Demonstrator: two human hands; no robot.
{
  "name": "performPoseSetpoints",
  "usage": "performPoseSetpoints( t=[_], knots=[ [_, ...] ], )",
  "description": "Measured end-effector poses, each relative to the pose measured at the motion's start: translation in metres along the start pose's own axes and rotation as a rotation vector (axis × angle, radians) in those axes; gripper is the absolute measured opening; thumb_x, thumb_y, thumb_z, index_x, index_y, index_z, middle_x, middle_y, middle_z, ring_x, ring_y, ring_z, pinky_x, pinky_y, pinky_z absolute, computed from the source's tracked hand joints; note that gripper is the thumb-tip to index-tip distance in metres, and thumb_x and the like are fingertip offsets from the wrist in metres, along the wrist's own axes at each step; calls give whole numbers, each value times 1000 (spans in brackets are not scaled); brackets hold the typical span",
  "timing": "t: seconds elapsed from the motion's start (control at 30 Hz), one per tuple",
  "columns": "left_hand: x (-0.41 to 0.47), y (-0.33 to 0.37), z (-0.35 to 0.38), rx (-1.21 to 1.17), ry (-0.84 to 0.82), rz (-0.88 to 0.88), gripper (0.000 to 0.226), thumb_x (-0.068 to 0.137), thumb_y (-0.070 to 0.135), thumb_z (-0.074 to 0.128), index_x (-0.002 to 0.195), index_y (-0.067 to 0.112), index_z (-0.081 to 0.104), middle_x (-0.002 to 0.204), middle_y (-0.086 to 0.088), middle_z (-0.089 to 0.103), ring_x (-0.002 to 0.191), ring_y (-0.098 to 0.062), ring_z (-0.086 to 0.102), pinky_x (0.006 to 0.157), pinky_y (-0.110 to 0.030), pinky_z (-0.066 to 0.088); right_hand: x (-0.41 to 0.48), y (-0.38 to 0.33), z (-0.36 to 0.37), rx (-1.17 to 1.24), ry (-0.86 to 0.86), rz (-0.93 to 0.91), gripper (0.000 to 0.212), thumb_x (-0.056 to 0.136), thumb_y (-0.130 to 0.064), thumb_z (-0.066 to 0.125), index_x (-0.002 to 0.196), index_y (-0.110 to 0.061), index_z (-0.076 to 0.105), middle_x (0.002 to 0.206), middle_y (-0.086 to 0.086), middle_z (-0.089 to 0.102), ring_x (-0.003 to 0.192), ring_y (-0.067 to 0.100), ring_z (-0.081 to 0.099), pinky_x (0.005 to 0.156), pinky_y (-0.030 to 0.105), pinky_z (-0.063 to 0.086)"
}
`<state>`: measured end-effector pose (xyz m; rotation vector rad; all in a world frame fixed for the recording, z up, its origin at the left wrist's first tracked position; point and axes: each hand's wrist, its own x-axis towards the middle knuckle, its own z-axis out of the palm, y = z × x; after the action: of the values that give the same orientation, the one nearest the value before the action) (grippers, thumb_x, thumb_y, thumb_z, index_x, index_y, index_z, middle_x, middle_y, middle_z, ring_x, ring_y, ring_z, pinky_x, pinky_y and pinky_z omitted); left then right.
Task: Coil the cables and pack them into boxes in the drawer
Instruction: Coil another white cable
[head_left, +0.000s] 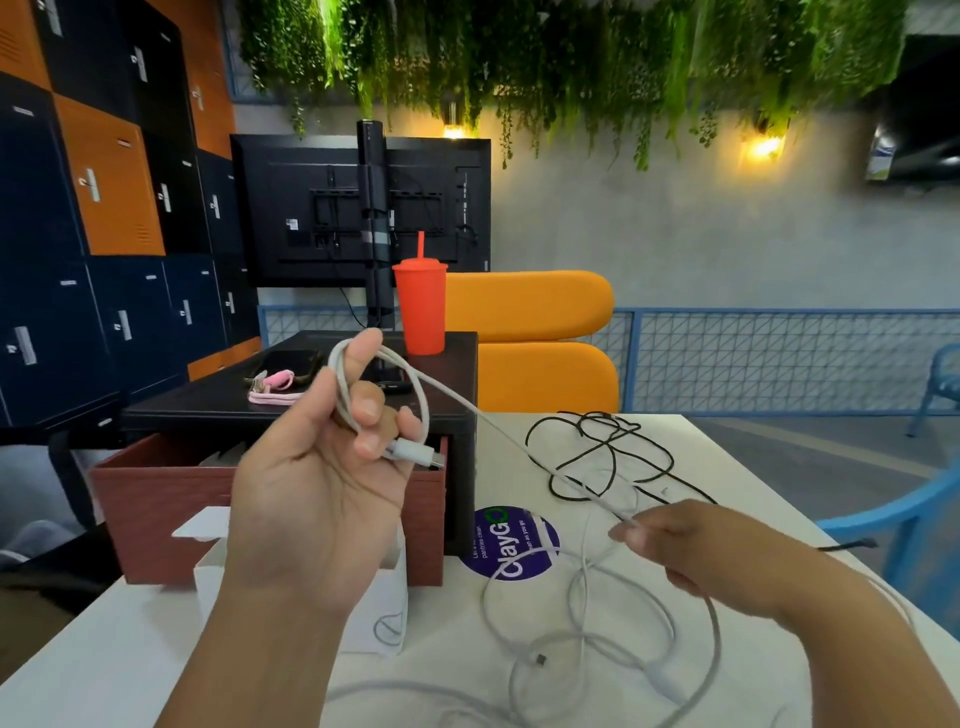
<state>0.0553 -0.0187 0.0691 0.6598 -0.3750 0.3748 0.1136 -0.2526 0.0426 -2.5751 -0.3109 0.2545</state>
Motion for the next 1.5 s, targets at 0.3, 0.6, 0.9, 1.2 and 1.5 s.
performPoseSetpoints(
  t=[0.3, 0.6, 0.9, 1.2, 1.5],
  knots=[
    [3, 10, -6, 42, 1, 73, 37, 81, 25, 41, 108, 9, 61, 55, 10, 49, 44, -1, 41, 64, -16, 50, 10, -5, -12, 94, 627, 91, 17, 93, -13, 52, 98, -17, 68, 92, 7, 61, 68, 18, 52, 53, 18, 34],
    [2, 4, 0, 26, -25, 32, 37, 83, 24, 40, 109, 7, 61, 54, 8, 49, 43, -2, 41, 60, -17, 50, -2, -11, -7, -9, 1377, -488, 17, 82, 1, 62, 93, -7, 72, 72, 3, 57, 67, 13, 48, 69, 0, 32],
    [1, 0, -1, 94, -28, -56, 45, 77, 25, 46, 116, 4, 58, 54, 6, 48, 41, -3, 40, 59, -19, 52, 8, -6, 5, -356, 354, -3, 53, 88, 1, 40, 130, -31, 50, 119, -4, 62, 91, 11, 56, 75, 17, 47],
    [1, -4, -3, 129, -87, -176, 56, 61, 27, 60, 111, 1, 64, 56, 3, 48, 41, -6, 41, 60, -22, 53, -1, -46, 10, -54, 471, -382, 76, 80, 18, 41, 137, -34, 38, 142, -10, 43, 134, 7, 35, 95, 9, 26],
    [-5, -5, -1, 223, -235, -336, 48, 80, 34, 45, 100, -2, 70, 47, -3, 44, 35, -9, 35, 52, -26, 50, -5, -64, 36, 29, 510, -617, 74, 89, -17, 40, 125, -59, -9, 135, -18, 47, 101, -17, 45, 90, 13, 41]
  ],
)
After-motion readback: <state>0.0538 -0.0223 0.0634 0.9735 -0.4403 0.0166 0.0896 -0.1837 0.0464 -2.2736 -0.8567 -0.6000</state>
